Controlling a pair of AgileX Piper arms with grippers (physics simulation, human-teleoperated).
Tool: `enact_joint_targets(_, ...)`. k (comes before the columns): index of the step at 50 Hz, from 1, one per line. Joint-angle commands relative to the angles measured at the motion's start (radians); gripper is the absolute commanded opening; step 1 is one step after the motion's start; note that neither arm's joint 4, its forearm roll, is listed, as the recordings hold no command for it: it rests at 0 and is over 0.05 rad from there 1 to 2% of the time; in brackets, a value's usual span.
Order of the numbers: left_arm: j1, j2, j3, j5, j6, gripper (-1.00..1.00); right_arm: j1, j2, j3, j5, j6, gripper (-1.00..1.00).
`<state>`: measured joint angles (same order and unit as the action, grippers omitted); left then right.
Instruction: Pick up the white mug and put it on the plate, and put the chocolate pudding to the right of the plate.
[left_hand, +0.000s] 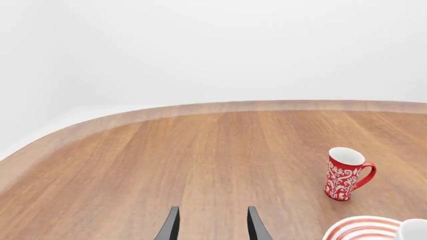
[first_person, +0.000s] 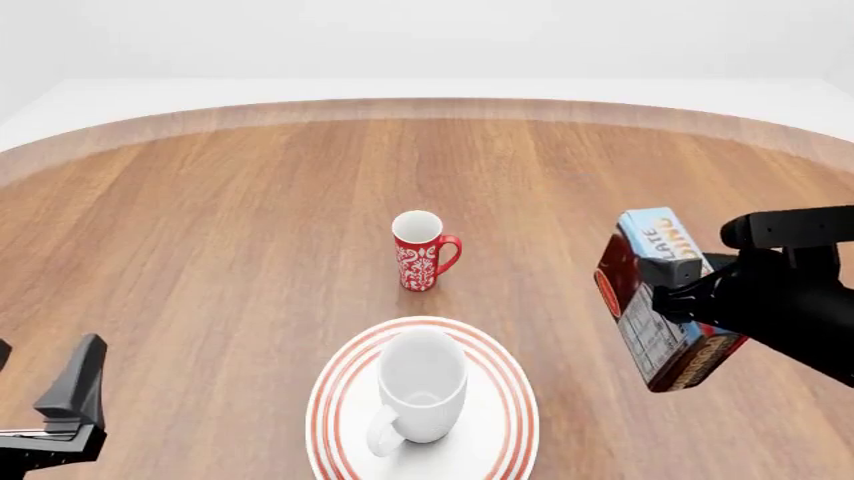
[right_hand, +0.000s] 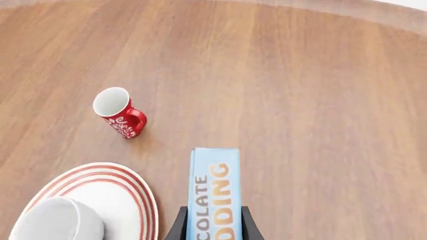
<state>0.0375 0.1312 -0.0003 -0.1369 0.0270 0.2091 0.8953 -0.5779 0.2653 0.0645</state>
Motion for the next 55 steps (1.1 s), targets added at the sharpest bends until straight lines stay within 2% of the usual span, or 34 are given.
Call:
enact_joint_targets(1,0.001,0.001,0.0,0.0,0.0,1.0,-0.004,-0.055,0.027,0.035,0.006,-1.0)
enact_joint_targets(35,0.0,0.003,0.0,-0.003,0.001,1.0,-0.054,-0.036,0.22,-0.066,0.016,-1.0)
enact_joint_targets(55,0.0,0.002,0.0,-0.002,0.001,1.0,-0.056,0.008,0.273,-0.13,0.03,-1.0)
